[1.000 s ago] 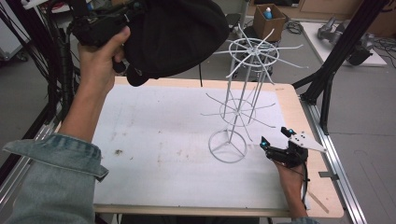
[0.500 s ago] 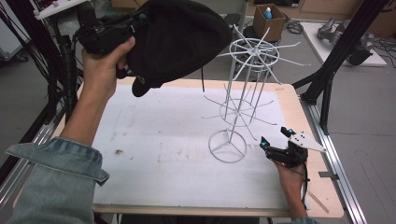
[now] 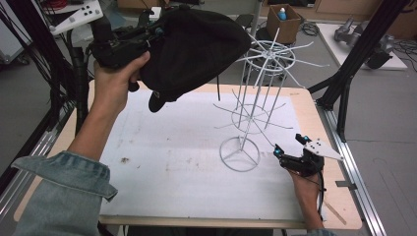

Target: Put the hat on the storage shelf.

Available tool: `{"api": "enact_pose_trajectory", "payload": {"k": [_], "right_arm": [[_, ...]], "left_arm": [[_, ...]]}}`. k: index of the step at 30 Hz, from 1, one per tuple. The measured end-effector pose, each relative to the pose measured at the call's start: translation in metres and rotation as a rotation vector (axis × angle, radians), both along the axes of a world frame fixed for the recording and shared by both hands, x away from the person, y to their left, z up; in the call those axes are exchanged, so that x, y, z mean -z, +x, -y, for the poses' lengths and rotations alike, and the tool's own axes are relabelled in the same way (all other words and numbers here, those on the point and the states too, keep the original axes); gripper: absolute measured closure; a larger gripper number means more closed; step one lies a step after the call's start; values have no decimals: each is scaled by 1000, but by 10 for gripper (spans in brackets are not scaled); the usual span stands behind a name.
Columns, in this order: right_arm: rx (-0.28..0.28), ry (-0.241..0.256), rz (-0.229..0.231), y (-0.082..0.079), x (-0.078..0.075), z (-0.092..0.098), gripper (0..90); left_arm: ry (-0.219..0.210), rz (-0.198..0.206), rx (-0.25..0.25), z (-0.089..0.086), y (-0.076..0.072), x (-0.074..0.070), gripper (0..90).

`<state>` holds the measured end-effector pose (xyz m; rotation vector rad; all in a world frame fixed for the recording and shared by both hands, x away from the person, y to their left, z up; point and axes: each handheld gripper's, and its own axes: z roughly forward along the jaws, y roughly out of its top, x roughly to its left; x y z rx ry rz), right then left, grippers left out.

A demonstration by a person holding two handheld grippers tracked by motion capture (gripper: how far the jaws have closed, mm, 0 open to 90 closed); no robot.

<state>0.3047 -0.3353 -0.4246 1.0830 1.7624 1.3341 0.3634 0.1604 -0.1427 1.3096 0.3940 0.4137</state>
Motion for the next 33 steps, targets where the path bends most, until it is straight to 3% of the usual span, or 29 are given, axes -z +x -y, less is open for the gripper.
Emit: {"api": "enact_pose_trajectory", "payload": {"k": [6, 18, 33], "right_arm": [[1, -6, -6, 0, 0, 0, 103], [0, -4, -7, 0, 0, -1, 103], [-2, -7, -8, 0, 0, 0, 103]], "left_arm": [[23, 14, 4, -4, -1, 6, 818], [158, 35, -7, -4, -2, 12, 813], [236, 39, -3, 0, -2, 17, 801]]}}
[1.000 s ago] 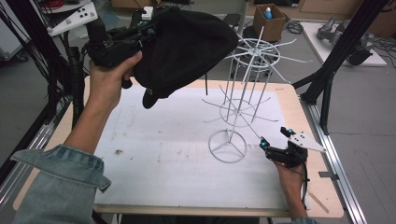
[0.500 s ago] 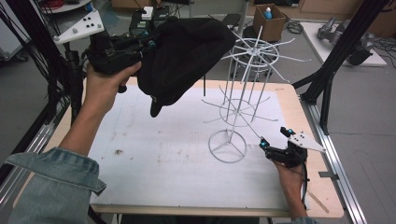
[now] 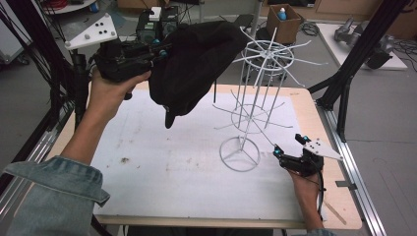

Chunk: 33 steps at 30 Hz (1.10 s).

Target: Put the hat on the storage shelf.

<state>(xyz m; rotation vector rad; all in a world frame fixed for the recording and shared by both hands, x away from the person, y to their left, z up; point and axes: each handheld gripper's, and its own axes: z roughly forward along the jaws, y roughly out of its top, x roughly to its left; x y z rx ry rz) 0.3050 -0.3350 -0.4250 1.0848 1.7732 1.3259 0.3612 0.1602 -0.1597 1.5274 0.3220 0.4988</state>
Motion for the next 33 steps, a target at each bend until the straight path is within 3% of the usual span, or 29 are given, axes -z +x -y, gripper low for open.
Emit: {"api": "enact_pose_trajectory", "payload": {"k": [21, 33], "right_arm": [[0, -1, 3, 0, 0, 0, 103], [-1, 0, -5, 0, 0, 0, 103]], "left_arm": [[86, -48, 26, 14, 4, 19, 783], [87, -58, 28, 17, 4, 27, 773]]}}
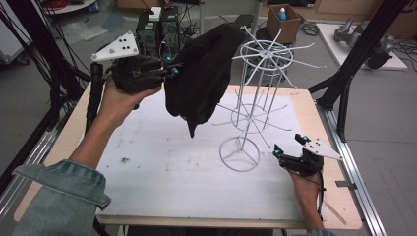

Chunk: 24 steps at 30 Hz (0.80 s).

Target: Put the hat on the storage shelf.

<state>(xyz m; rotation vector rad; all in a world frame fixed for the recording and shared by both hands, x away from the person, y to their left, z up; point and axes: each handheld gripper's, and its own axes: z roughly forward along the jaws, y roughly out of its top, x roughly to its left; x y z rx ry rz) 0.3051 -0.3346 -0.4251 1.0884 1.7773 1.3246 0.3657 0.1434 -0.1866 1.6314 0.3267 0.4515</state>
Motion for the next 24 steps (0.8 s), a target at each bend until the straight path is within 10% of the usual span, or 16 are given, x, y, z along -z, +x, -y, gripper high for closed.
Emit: {"api": "enact_pose_trajectory", "payload": {"k": [24], "right_arm": [[0, -3, 8, 0, 0, 0, 103]], "left_arm": [[21, -24, -15, 1, 1, 11, 699]]}}
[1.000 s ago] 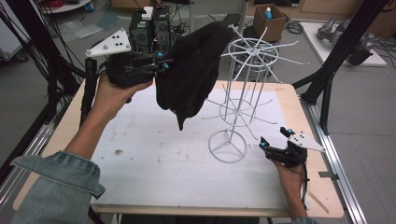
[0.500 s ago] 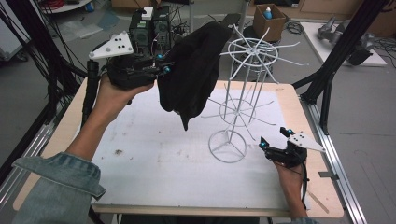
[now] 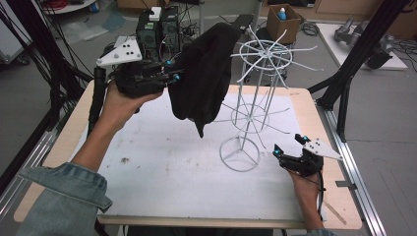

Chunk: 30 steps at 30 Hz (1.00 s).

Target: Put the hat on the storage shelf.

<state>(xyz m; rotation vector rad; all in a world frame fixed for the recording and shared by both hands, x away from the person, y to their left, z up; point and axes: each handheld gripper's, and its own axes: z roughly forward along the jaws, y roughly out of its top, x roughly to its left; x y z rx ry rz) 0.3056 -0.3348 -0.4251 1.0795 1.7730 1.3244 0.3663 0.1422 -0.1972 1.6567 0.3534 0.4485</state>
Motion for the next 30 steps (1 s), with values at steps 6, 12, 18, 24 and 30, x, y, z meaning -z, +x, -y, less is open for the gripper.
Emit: {"api": "enact_pose_trajectory", "payload": {"k": [6, 12, 18, 24, 30], "right_arm": [[0, 5, -7, -1, 0, -1, 103], [-1, 1, -5, 0, 0, 0, 103], [-1, 5, -7, -1, 0, 0, 103], [-1, 4, -8, -1, 0, -1, 103], [-1, 4, -8, -1, 0, -1, 103]], "left_arm": [[6, 0, -1, 0, 0, 2, 674], [11, 2, -4, -1, -1, 5, 656], [3, 2, -9, -3, -1, 7, 633], [-5, 4, -14, -6, -2, 7, 593], [-22, 5, -17, -9, -3, 6, 551]]}}
